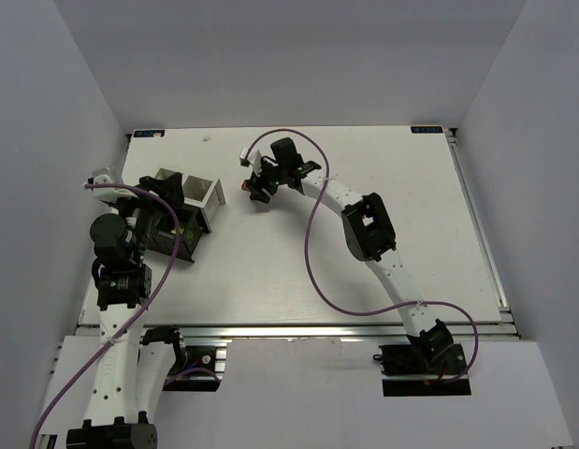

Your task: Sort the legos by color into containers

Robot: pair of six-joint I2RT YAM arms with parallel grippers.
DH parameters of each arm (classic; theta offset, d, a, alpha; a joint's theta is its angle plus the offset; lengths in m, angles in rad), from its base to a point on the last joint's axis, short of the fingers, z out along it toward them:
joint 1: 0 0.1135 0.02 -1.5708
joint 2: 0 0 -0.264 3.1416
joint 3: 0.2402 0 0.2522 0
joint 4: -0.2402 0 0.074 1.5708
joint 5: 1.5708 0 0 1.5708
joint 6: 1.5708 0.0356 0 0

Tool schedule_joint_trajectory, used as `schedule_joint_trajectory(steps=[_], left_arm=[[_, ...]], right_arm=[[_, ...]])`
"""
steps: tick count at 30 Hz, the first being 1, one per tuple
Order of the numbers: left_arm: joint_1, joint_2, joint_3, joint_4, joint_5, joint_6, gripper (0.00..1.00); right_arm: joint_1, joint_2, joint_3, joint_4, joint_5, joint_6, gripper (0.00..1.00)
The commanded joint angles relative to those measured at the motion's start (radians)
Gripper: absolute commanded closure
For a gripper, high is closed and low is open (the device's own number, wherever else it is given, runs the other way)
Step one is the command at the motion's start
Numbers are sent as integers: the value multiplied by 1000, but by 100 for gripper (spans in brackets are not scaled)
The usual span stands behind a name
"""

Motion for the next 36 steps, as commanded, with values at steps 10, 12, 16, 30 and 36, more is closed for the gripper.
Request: schedule_joint_trajectory(steps=[10,12,16,30,36], left_arm=[[4,-9,-2,10,11,-3,2],[4,-9,-2,10,11,-3,2],[5,-11,-2,8,9,0,2],[5,-11,-2,6,2,5,2],[4,-12,-2,6,0,5,2]], right_arm=[[-1,-2,26,-41,-8,-30,47],[-1,-11,17,-50,-20,-41,54],[1,-33,-26,-52,-42,-55,72],[-13,-254,-293,164,-100,115,100],[-13,-320,-313,253,-91,217,100]])
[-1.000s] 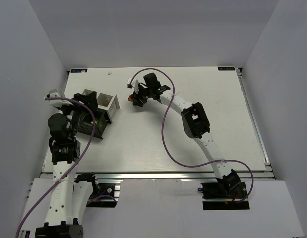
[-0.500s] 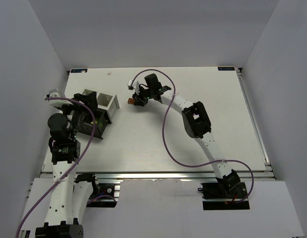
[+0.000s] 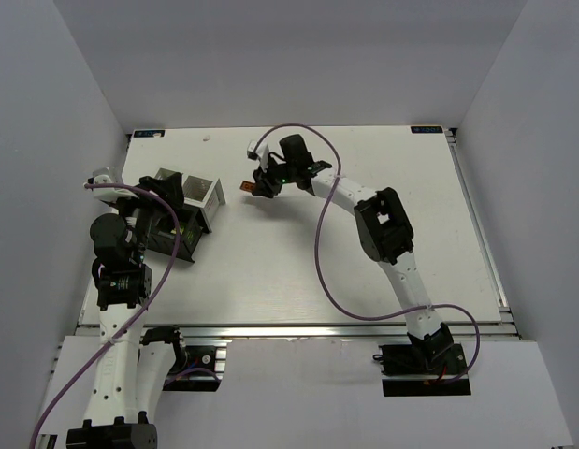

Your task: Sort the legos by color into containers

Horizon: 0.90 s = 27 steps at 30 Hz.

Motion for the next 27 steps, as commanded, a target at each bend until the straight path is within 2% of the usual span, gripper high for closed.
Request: schedule_joint_trajectory(steps=[1,9,21,27], left_arm=[[4,-10,-2,5,1,4,2],[5,-14,-2,7,1,6,2],[4,-14,-2,4,-5,9,2],[5,-14,-2,5,1,7,2]], right_arm=[[-6,-93,2,122,-15,88,100],[0,-104,63,148,9,125,100],[115,-67,201,157,6,175,100],[164,-38,202,168,8,174,100]])
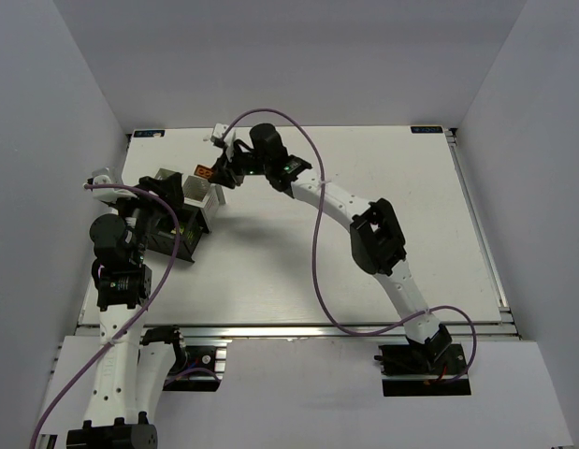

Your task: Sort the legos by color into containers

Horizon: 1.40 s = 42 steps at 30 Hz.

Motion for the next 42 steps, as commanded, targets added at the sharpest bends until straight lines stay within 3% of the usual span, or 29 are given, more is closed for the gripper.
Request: schedule_joint_trajectory(steps=[1,22,28,29,32,34,36,42], left_arm=[[7,-10,-2,5,0,6,2],[7,-10,-2,4,-5,9,2],[7,-10,-2,4,-5,11,2],[7,-10,-2,4,-5,9,2],[5,-10,-2,5,0,11,2],[7,-11,-2,4,-2,9,2],[7,-11,-2,5,-3,9,2],[7,-11,-2,4,-3,9,2]], right_arm=[[21,31,29,41,3,3,100],[75,142,95,205,90,17,99],[83,160,89,219,86,29,76],[83,160,87,219,86,28,65],[84,155,89,219,78,25,45],[84,149,89,216,72,25,38],[84,140,89,210,66,25,33],[83,100,80,183,49,31,32]])
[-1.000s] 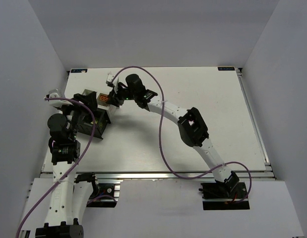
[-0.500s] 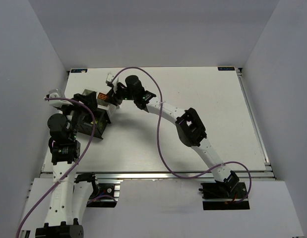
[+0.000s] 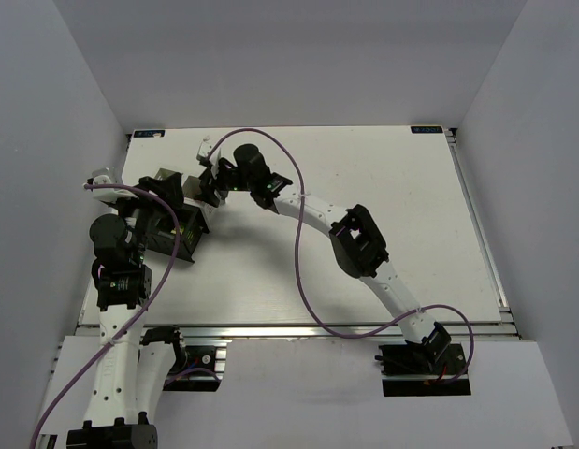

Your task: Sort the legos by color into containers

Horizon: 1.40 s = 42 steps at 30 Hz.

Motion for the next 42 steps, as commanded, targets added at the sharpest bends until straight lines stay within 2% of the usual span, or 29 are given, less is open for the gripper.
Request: schedule_joint_trajectory(steps=[1,4,8,10,14,16,17,20,22,27,28,31,37,42], left_arm=[[6,-12,-2,4,-1,7,2],[6,-17,-2,5,6,13,2],[6,-30,-14,30,25,16,2],[6,-33,-19,42,57,19,2],[6,-14,-29,82,132,16,2],[6,-6,-35,96,155,7,2],[6,3,-39,106,179,5,2],[4,19,-45,136,222,-7,2],[6,25,-52,149,244,-18,2],[1,37,-55,168,270,-27,2],[1,36,-59,172,276,-29,2],[-5,34,-62,177,278,-27,2],[-24,32,-60,182,291,-24,2],[-37,34,-63,189,305,-30,2]], right_arm=[[1,-72,26,13,-27,12,32],[-5,-118,28,-32,-33,3,30],[-25,-202,12,-95,14,3,15],[-43,-276,-20,-130,45,15,11],[-83,-429,-191,-213,128,38,11],[-121,-538,-259,-269,108,34,11],[-137,-575,-346,-297,89,34,11],[-215,-754,-518,-285,21,79,11],[-282,-891,-690,-263,-36,110,11],[-354,-1152,-1019,-285,-81,-1,11],[-367,-1237,-1128,-277,-73,-44,11],[-381,-1388,-1300,-244,-12,-78,11],[-382,-1580,-1454,-318,54,-31,11],[-382,-1689,-1544,-300,212,58,11]])
